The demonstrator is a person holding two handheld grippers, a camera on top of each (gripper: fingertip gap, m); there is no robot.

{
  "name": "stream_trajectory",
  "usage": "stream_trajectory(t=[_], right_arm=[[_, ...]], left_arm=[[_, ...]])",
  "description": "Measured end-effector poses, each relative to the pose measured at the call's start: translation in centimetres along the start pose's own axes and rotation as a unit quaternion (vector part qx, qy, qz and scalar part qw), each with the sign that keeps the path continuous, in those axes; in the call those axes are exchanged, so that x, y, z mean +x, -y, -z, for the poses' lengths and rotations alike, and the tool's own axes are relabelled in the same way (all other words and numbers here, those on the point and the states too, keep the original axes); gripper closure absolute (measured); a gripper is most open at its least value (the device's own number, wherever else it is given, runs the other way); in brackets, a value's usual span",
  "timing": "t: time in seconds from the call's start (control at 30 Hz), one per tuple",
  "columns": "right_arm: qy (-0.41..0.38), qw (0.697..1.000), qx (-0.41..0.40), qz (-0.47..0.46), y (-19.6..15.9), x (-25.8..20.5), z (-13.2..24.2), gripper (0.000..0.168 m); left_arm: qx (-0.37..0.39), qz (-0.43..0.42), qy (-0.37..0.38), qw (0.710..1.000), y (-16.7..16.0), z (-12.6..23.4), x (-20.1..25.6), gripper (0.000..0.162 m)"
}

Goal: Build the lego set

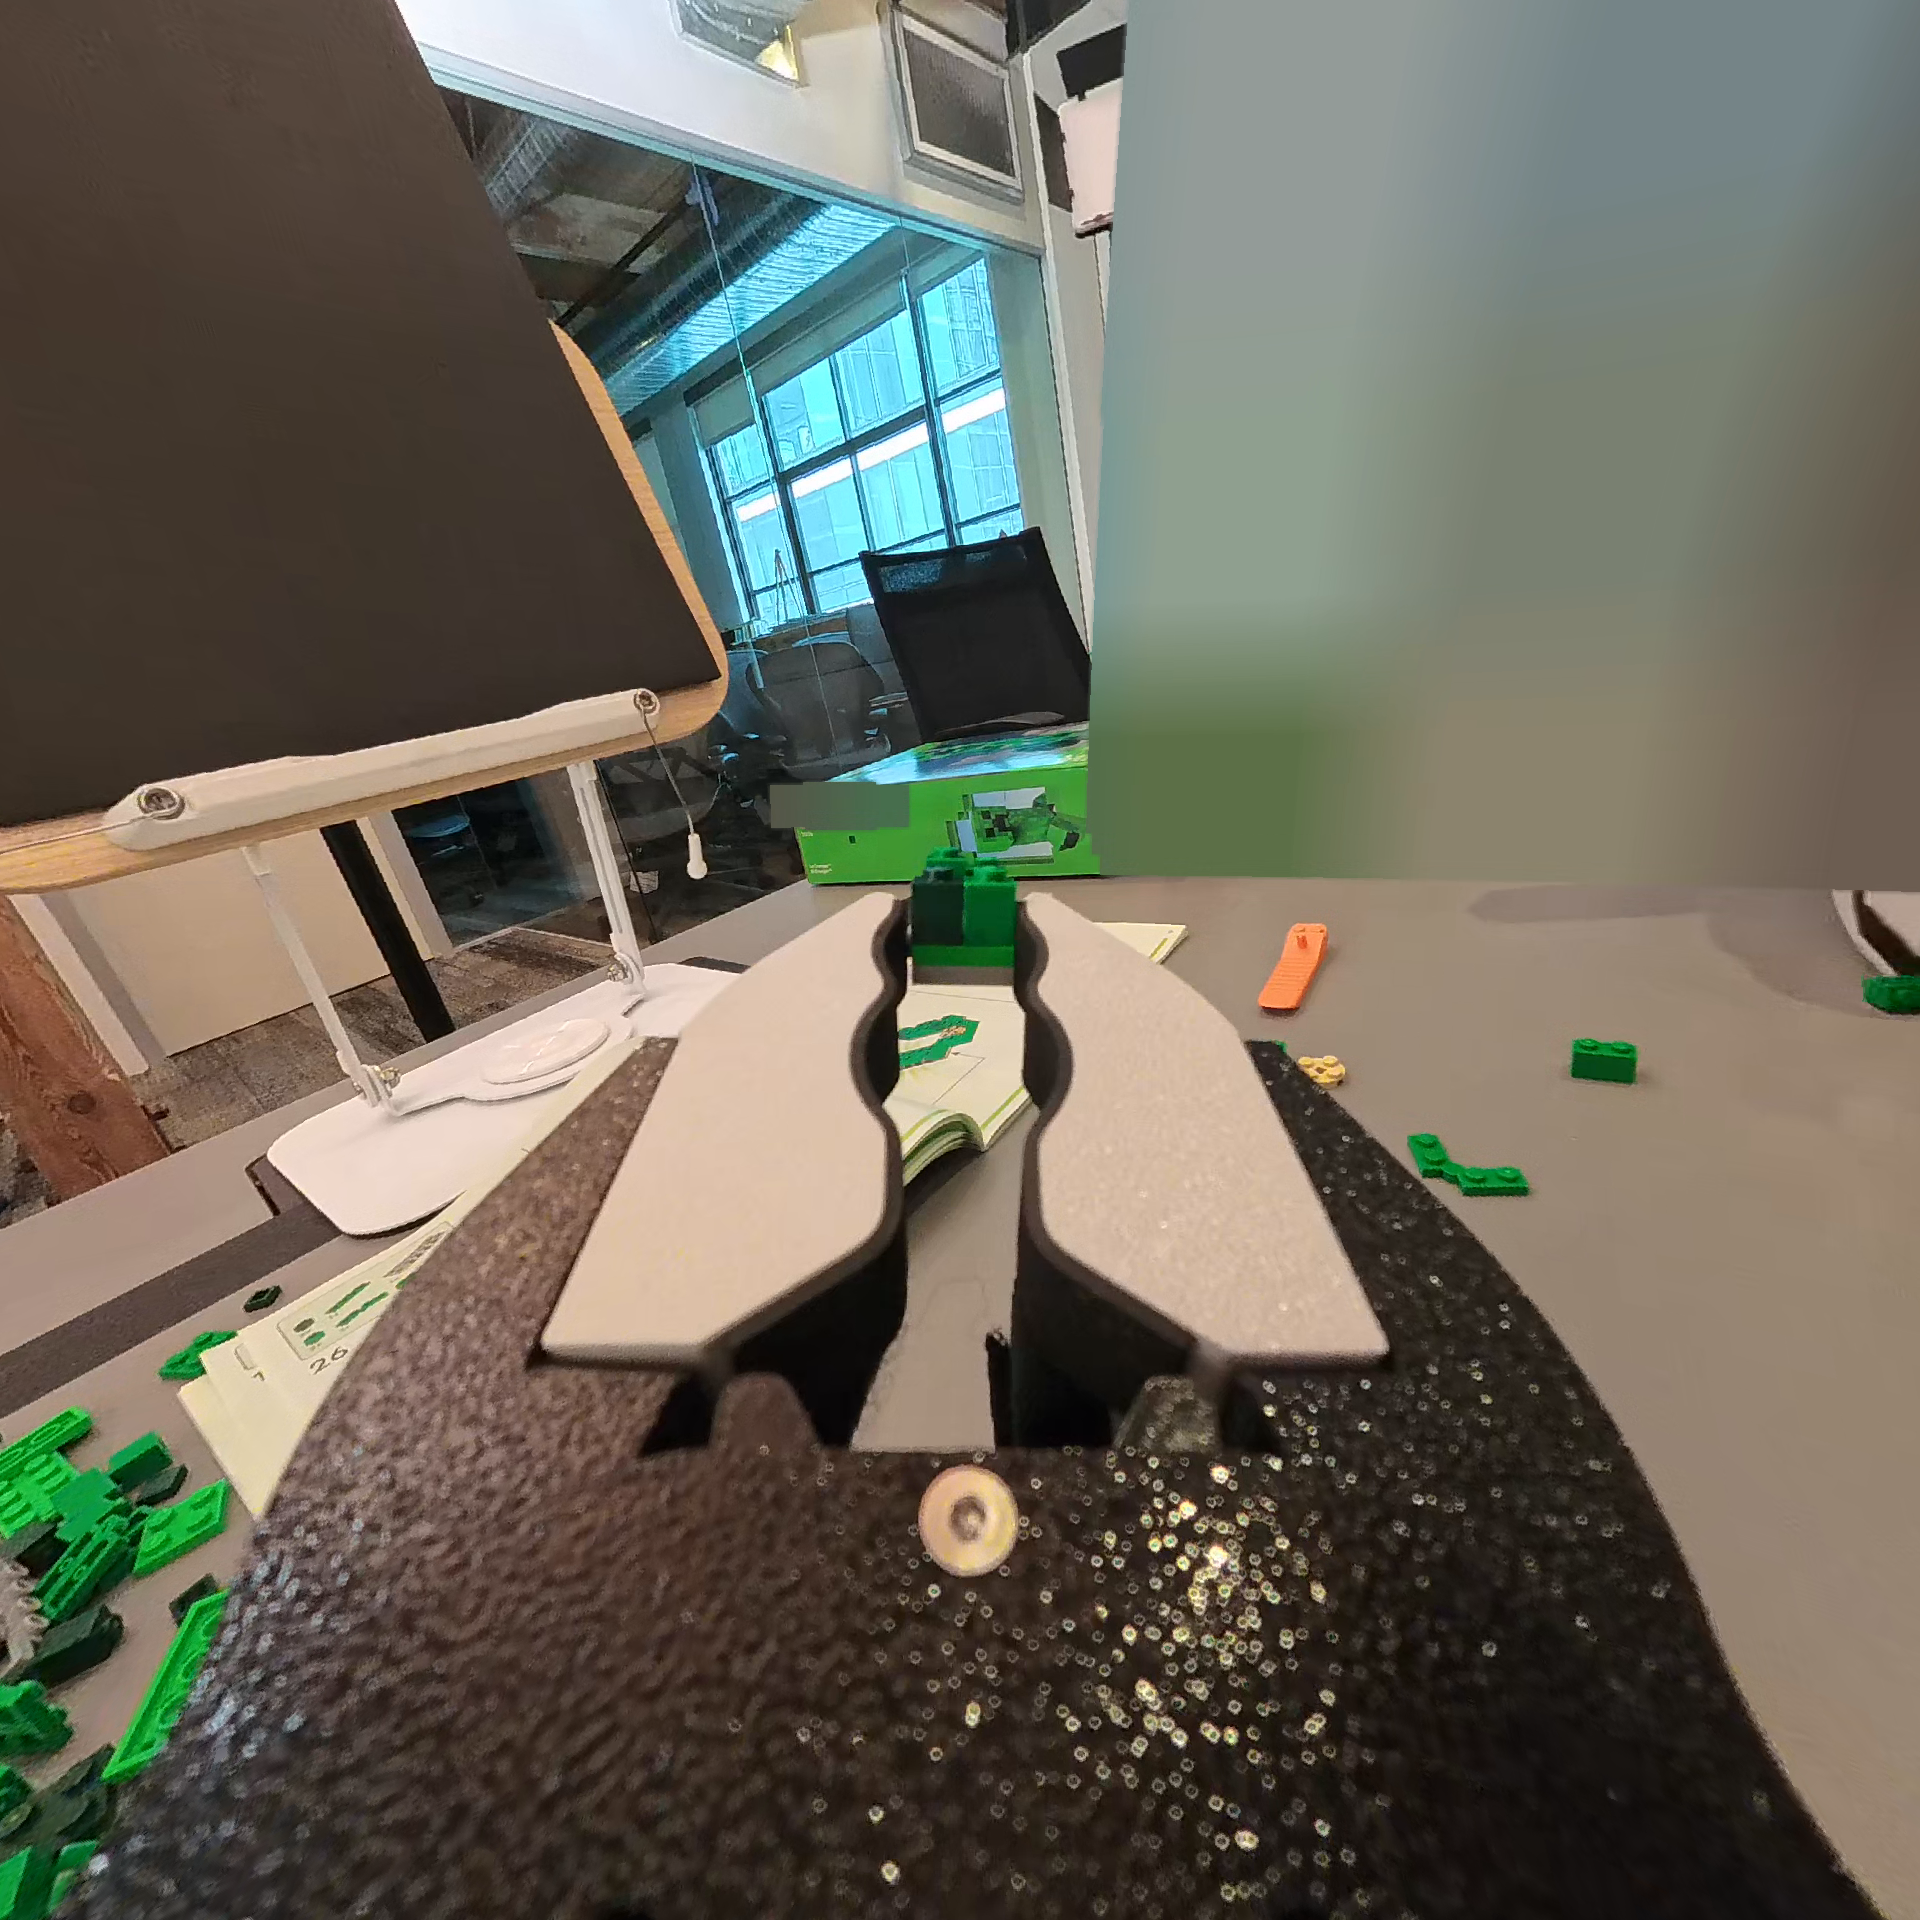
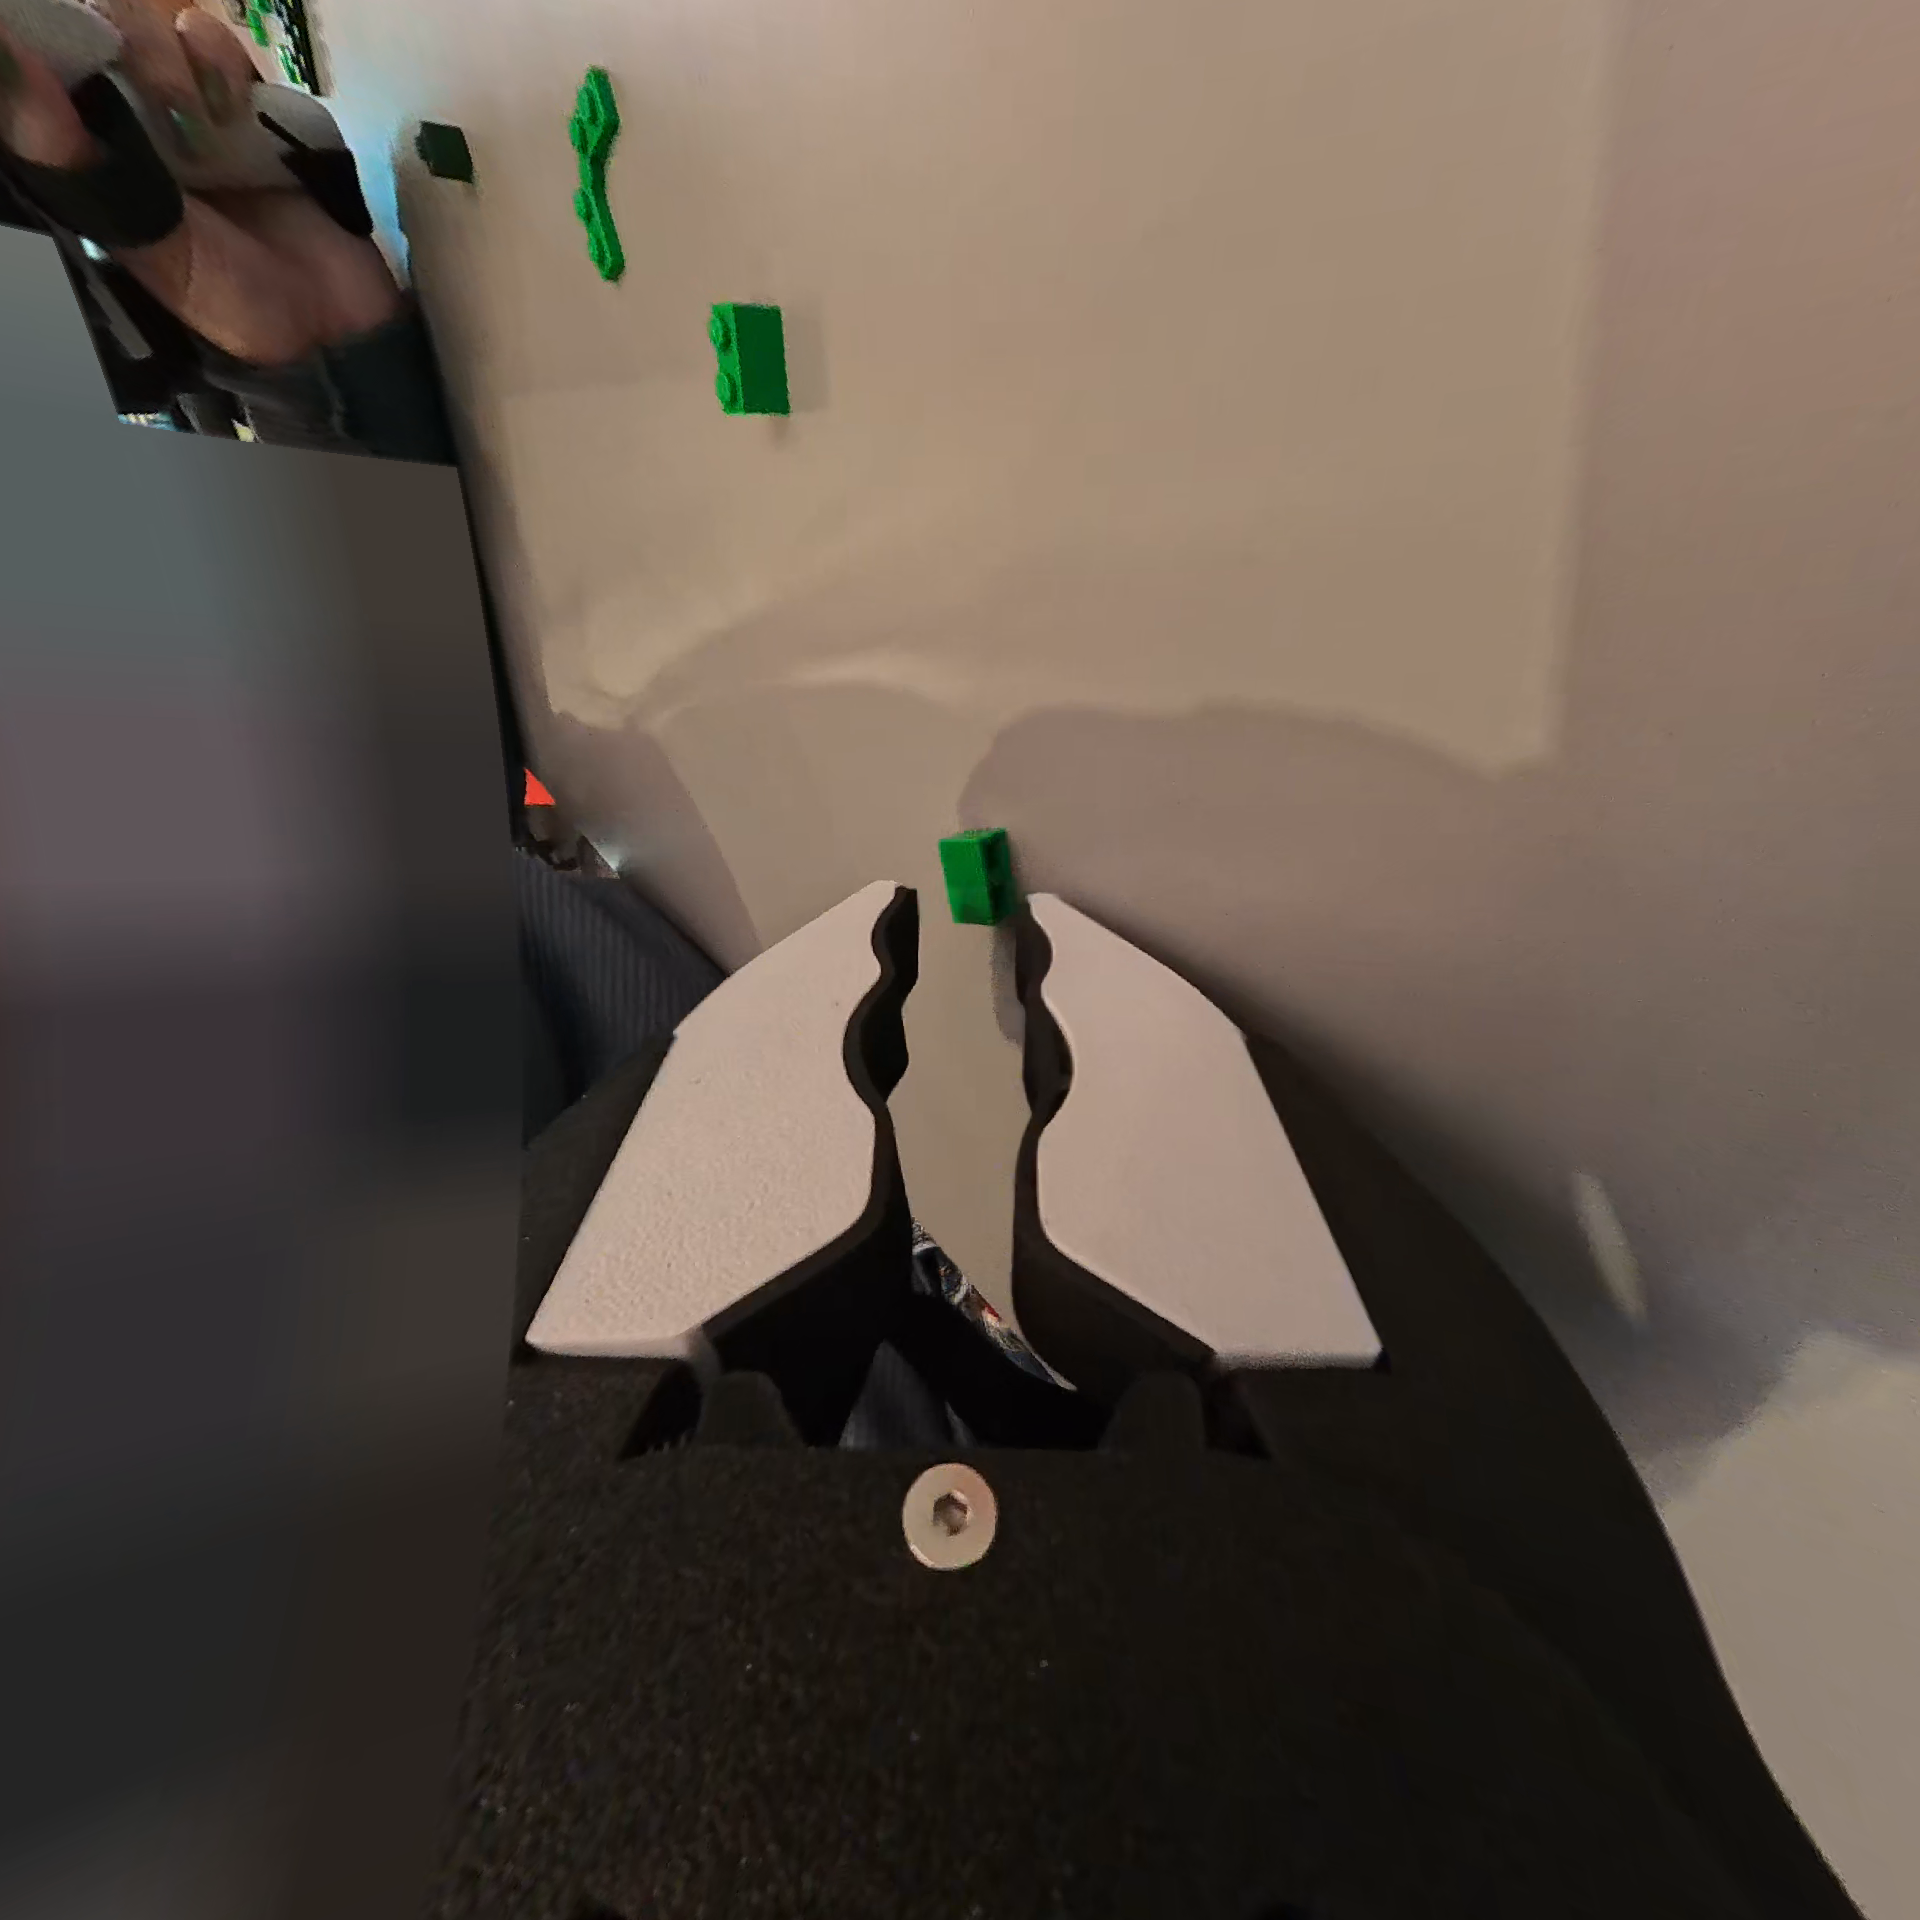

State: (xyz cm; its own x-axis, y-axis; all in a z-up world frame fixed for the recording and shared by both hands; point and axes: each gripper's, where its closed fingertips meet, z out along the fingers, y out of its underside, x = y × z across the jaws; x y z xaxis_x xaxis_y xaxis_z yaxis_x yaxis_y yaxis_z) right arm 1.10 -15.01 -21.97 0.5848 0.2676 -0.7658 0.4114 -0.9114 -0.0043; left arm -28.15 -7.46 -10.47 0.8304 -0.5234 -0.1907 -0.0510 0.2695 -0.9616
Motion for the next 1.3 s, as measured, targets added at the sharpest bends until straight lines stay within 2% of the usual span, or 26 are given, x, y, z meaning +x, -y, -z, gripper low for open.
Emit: stream_trajectory(t=[0.17,0.2,0.27,0.3,0.37,0.47,0.53,0.6,0.67,0.8,0.87,0.93,0.97,1.2,1.3], right_arm=[[-0.021,0.999,0.039,-0.007,0.6,0.2,1.3,0.132],[-0.038,0.997,0.065,0.011,1.0,0.3,1.7,0.127],[-0.075,0.984,0.128,0.100,1.7,-0.2,2.4,0.131],[-0.091,0.973,0.151,0.152,1.6,-0.7,2.4,0.138],[-0.144,0.944,0.156,0.253,0.6,-1.0,1.8,0.140],[-0.254,0.877,0.149,0.379,-0.6,-0.2,1.1,0.140],[-0.303,0.839,0.164,0.420,-0.5,0.0,0.9,0.140],[-0.332,0.821,0.175,0.431,-0.4,0.1,0.5,0.141],[-0.342,0.819,0.175,0.426,-0.4,0.4,-0.1,0.141],[-0.321,0.840,0.186,0.396,0.0,0.4,-0.6,0.149],[-0.318,0.840,0.188,0.398,0.2,0.1,-0.6,0.160],[-0.323,0.834,0.183,0.408,0.4,0.0,-0.7,0.160],[-0.323,0.831,0.185,0.414,0.6,-0.3,-0.7,0.168],[-0.286,0.831,0.207,0.430,1.1,-1.3,-0.2,0.167],[-0.274,0.828,0.198,0.448,0.5,-1.0,0.2,0.154]], left_arm=[[-0.001,0.000,0.001,1.000,-0.1,0.0,0.0,0.144],[-0.001,0.000,0.002,1.000,-0.1,0.0,-0.1,0.144],[0.000,0.001,0.003,1.000,-0.1,0.0,-0.1,0.144],[0.000,0.002,0.002,1.000,-0.1,0.0,-0.1,0.144],[-0.001,0.002,0.000,1.000,-0.1,0.0,0.0,0.144],[-0.001,0.003,-0.002,1.000,-0.1,-0.1,0.1,0.144],[-0.001,0.003,-0.003,1.000,-0.1,-0.1,0.1,0.144],[-0.002,0.002,-0.003,1.000,-0.1,-0.1,0.1,0.144],[-0.002,0.002,-0.002,1.000,-0.1,-0.1,0.1,0.144],[-0.002,0.000,-0.004,1.000,-0.1,-0.1,0.2,0.144],[-0.002,-0.002,-0.004,1.000,0.0,-0.1,0.2,0.144],[-0.004,-0.009,-0.005,1.000,0.0,-0.1,0.2,0.144],[-0.007,-0.013,-0.005,1.000,0.0,0.0,0.2,0.144],[-0.034,-0.034,0.007,0.999,-0.8,0.4,-0.6,0.144],[-0.039,-0.037,0.022,0.998,-1.0,0.6,-1.0,0.144]])
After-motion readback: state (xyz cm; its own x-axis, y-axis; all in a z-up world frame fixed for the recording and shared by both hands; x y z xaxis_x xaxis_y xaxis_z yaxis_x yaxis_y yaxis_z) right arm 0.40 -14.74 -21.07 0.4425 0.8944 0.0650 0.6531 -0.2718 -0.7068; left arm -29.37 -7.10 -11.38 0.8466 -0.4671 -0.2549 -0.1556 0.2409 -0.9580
